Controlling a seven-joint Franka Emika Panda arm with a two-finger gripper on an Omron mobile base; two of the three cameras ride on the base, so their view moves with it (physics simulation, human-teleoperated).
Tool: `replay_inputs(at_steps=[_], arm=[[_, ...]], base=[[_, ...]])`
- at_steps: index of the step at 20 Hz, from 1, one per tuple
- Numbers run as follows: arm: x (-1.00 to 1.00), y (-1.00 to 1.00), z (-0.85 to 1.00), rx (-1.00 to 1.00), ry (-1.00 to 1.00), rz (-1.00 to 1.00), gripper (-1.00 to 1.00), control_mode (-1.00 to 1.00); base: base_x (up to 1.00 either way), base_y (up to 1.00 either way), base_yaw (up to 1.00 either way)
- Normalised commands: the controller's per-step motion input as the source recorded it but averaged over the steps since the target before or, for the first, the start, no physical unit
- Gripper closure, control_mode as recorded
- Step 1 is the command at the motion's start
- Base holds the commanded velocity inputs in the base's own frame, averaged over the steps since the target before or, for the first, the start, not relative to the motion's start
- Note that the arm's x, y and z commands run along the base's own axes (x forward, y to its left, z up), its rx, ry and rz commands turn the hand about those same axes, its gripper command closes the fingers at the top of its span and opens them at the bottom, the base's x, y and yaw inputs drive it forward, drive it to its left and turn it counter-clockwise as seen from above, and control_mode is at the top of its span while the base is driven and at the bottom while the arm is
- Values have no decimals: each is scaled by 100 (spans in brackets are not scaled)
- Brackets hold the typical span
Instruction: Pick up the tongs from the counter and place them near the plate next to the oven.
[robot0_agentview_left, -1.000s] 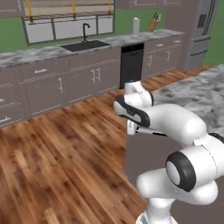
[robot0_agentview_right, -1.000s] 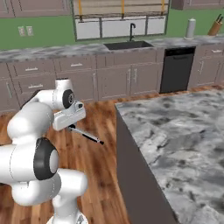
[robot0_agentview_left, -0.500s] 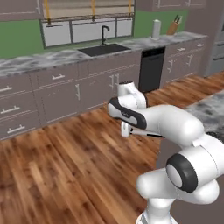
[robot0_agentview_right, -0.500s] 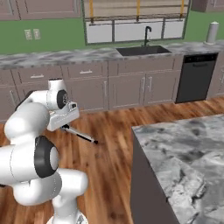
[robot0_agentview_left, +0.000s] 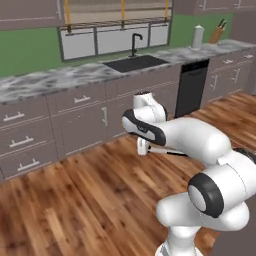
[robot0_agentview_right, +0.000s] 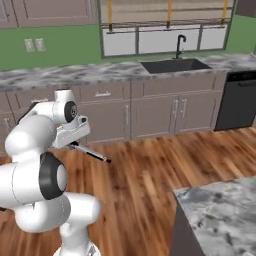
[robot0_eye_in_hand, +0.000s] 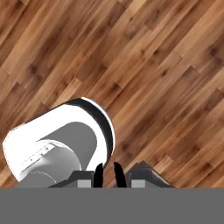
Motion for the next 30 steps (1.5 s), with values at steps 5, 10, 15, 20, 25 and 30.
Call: replay_inputs(at_steps=[5, 10, 15, 20, 25, 30], arm=[[0, 0, 0, 0, 0, 0, 100, 100], [0, 0, 0, 0, 0, 0, 100, 100], [0, 0, 0, 0, 0, 0, 100, 100], [0, 0, 0, 0, 0, 0, 100, 100], [0, 0, 0, 0, 0, 0, 100, 100], [0, 0, 0, 0, 0, 0, 100, 100]], base=[[81, 24, 23], [19, 1, 91], [5, 0, 100], [11, 0, 99], [10, 0, 99], [1, 0, 100]])
